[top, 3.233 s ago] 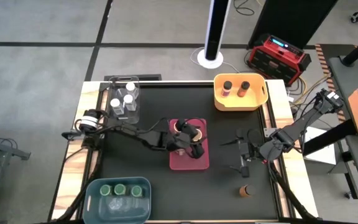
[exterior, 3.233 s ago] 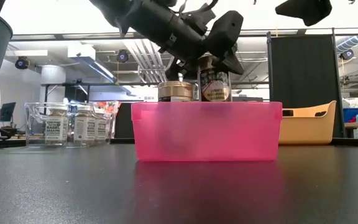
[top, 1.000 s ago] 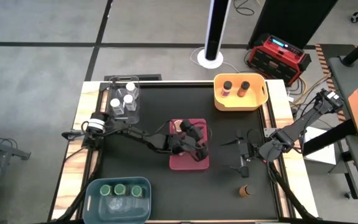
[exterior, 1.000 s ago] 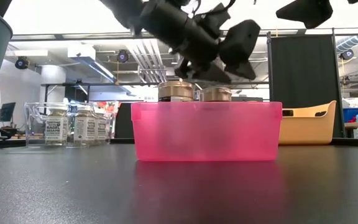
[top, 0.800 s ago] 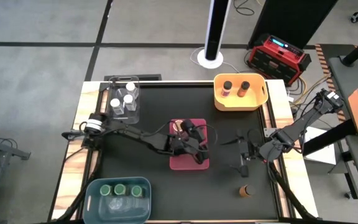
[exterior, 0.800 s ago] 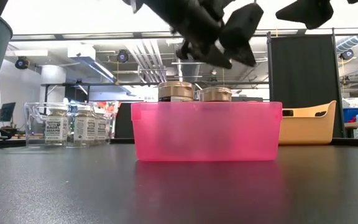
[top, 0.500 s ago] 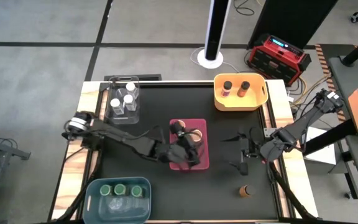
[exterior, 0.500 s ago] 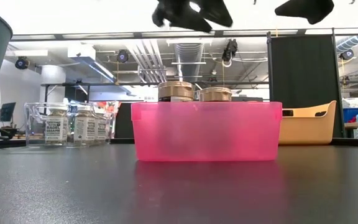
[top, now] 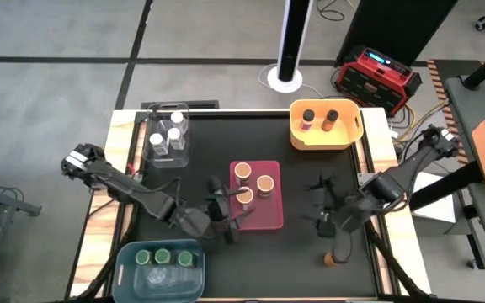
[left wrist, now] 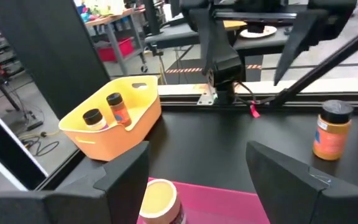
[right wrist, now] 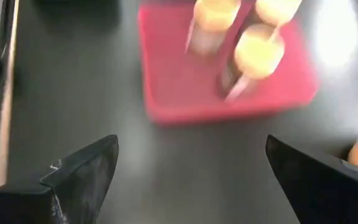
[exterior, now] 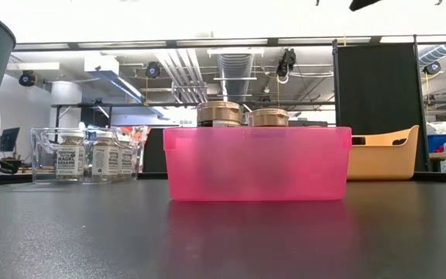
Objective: Sort spices by type
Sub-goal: Put the orange seasoning bottle into the yellow bin
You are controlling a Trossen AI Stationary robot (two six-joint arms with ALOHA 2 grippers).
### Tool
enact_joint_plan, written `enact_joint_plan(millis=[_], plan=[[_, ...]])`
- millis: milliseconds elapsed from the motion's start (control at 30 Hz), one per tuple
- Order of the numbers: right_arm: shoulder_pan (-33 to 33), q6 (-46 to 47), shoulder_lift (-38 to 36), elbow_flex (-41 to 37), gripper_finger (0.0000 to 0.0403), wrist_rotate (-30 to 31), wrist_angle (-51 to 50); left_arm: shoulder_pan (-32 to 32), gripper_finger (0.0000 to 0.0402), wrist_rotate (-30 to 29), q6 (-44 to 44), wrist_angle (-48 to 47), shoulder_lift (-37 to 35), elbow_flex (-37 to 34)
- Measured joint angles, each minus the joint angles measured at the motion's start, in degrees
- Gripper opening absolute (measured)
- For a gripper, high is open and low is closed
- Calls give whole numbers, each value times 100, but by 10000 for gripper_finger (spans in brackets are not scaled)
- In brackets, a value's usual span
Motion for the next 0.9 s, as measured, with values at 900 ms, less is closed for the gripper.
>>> enact_joint_plan(millis=[900], plan=[[1845, 3980, 2217, 2067, 400, -3711, -3555, -77, 249, -249, 328, -446, -335, 68]])
